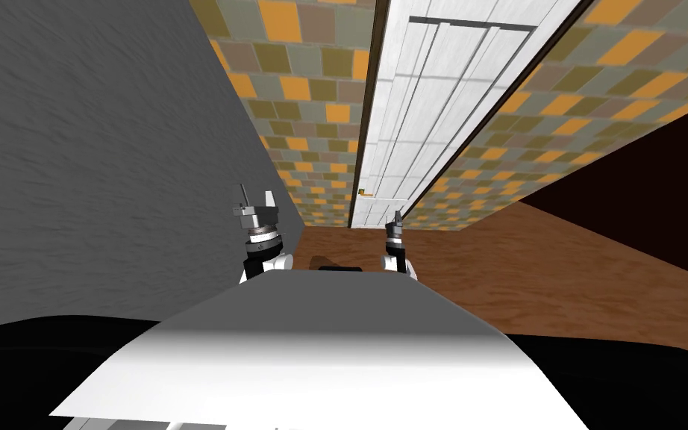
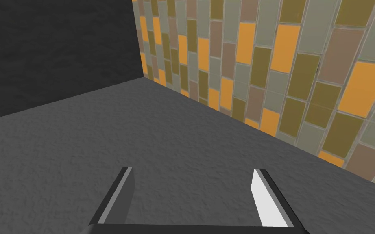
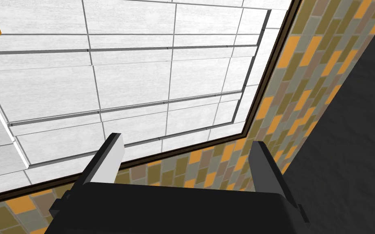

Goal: Pull the door open

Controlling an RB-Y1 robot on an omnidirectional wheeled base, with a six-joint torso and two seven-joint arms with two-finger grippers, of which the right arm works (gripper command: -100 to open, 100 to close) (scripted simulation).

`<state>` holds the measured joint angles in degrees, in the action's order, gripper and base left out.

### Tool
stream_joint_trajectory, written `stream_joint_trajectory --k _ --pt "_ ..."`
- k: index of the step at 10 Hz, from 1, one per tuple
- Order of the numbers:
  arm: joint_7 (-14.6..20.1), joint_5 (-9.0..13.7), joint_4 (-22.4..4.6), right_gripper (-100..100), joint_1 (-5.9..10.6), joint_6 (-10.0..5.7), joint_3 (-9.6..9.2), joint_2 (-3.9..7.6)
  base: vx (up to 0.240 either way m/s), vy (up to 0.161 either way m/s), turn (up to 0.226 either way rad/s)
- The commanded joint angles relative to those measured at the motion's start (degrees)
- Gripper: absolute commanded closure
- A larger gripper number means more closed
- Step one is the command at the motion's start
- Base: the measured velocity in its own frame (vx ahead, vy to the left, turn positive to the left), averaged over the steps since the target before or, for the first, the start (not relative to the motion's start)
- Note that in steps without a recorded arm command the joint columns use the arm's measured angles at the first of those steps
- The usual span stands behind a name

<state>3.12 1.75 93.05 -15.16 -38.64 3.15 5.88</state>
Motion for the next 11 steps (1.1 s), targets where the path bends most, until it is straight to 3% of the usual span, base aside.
stream_joint_trajectory --k 1,6,7,11 --pt "-0.1 0.4 -2.9 -100 1.25 -0.37 0.13 0.11 0.108 -0.001 0.057" --pt "-0.3 1.4 -11.6 -100 4.78 -1.65 0.68 0.62 0.082 -0.009 0.058" --pt "-0.3 1.4 -12.0 -100 4.78 -1.65 0.68 0.62 0.06 -0.007 0.026" --pt "-0.4 2.1 -18.1 -100 7.45 -2.62 1.08 0.97 0.059 -0.008 0.048"
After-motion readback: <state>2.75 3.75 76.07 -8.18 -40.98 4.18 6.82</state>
